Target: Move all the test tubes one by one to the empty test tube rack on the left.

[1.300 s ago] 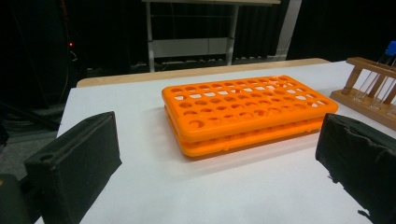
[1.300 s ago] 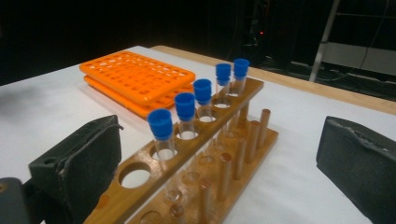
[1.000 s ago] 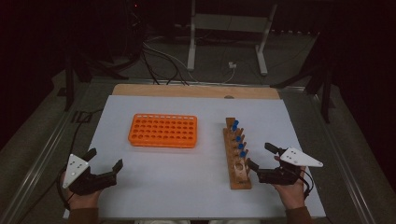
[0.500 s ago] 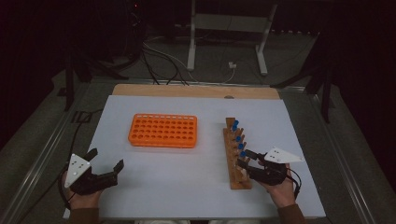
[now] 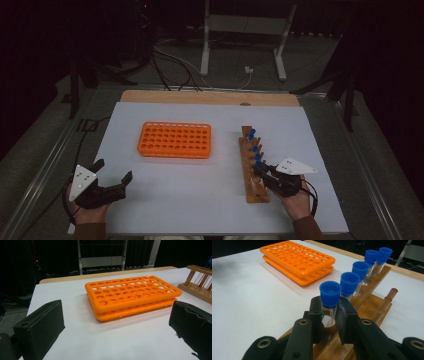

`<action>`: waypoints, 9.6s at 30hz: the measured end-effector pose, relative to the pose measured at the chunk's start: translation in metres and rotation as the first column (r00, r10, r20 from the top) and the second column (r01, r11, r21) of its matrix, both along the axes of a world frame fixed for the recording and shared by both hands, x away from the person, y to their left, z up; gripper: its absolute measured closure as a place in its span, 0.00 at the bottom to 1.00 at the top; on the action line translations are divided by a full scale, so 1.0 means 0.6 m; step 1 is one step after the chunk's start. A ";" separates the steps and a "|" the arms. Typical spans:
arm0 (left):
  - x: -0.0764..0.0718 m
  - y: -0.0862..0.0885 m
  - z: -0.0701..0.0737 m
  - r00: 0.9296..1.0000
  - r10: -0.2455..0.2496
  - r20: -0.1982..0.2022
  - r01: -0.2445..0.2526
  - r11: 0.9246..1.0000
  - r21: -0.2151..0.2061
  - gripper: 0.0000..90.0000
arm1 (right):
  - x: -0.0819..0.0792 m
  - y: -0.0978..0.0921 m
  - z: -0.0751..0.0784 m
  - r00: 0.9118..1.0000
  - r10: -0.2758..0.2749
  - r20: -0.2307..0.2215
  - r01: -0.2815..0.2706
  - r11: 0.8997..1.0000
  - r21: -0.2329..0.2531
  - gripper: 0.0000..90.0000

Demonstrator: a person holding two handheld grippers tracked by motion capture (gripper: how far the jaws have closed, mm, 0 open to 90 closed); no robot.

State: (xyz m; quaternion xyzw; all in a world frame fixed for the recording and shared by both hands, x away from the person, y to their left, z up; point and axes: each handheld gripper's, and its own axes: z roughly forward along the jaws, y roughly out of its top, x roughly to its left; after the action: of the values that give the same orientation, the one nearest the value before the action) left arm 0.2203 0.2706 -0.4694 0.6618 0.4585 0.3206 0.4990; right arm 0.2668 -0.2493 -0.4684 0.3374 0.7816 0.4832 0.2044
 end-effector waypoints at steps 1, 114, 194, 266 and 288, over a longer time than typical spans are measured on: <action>0.000 0.000 0.000 1.000 0.000 0.000 0.000 1.000 0.000 0.01 | 0.001 0.000 -0.001 1.000 -0.002 0.000 0.002 1.000 0.001 0.84; 0.164 -0.316 0.041 0.851 -0.523 -0.032 0.524 0.852 0.005 0.87 | 0.033 0.096 0.100 0.996 0.092 0.004 -0.092 0.993 0.074 0.10; 0.225 -0.318 -0.049 0.909 -0.356 -0.219 0.369 0.929 0.021 0.60 | 0.016 0.017 0.073 1.000 -0.021 0.009 0.020 0.995 0.100 0.07; 0.120 -0.177 0.027 0.964 -0.248 -0.097 0.241 0.967 -0.078 0.01 | 0.035 0.018 0.027 0.996 -0.088 -0.031 0.088 0.996 -0.007 0.85; 0.116 -0.219 0.049 0.950 -0.298 -0.090 0.295 0.955 -0.040 0.01 | 0.030 0.017 0.107 0.998 -0.057 0.027 0.057 0.998 0.012 0.85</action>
State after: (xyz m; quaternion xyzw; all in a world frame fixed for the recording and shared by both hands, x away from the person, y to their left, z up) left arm 0.2902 0.1389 -0.4398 0.7309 0.3813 0.2042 0.5279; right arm 0.2847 -0.2388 -0.4044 0.3539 0.7661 0.4861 0.2270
